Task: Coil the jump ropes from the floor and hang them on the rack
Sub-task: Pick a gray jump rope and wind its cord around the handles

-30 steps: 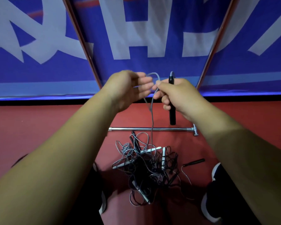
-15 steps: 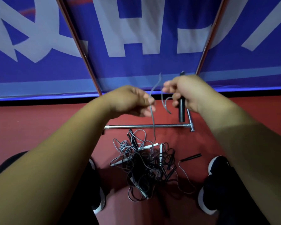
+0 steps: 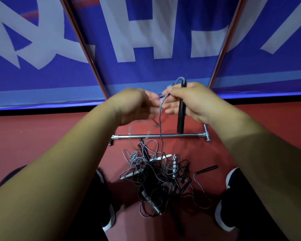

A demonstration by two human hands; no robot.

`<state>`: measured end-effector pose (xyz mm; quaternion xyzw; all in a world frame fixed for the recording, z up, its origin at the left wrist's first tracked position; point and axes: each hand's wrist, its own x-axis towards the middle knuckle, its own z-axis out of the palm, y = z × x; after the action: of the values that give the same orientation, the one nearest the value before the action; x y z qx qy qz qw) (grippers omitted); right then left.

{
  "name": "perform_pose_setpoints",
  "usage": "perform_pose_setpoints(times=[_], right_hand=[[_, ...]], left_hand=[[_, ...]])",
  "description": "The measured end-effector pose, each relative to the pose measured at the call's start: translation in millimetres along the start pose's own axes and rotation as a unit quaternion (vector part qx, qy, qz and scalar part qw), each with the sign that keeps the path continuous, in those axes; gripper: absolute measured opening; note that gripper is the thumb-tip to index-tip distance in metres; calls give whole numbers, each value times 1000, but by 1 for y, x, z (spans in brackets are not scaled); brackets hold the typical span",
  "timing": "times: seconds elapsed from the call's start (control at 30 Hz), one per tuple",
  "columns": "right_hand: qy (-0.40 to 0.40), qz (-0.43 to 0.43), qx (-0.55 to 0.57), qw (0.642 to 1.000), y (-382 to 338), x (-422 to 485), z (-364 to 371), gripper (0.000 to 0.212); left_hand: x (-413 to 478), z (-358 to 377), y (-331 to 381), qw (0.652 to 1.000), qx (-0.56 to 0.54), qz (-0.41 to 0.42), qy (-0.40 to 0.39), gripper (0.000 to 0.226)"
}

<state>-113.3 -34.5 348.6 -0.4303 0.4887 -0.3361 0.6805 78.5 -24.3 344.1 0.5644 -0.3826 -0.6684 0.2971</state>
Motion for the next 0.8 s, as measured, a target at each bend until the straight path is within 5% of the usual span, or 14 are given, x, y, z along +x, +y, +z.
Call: perform_pose_setpoints(times=[0.1, 0.27, 0.37, 0.43, 0.53, 0.67, 0.8], right_hand=[[34, -17, 151, 988, -10, 3, 1, 22], [44, -50, 343, 937, -20, 3, -11, 23], [74, 2, 259, 963, -17, 6, -18, 25], [74, 86, 66, 991, -9, 7, -22, 28], [-28, 177, -199, 963, 6, -3, -20, 26], [-158, 142, -219, 952, 13, -13, -12, 24], [-77, 64, -143, 985, 7, -10, -8, 24]], left_hand=[[-4, 12, -16, 970, 219, -6, -103, 37], [-3, 16, -29, 929, 324, -1, -181, 20], [-3, 15, -23, 960, 235, -5, -149, 22], [-3, 15, -12, 986, 138, 21, -91, 21], [-3, 14, 2, 992, -110, 60, -19, 17], [-1, 11, 11, 949, -301, 91, 38, 18], [4, 6, 9, 950, -291, 95, 58, 27]])
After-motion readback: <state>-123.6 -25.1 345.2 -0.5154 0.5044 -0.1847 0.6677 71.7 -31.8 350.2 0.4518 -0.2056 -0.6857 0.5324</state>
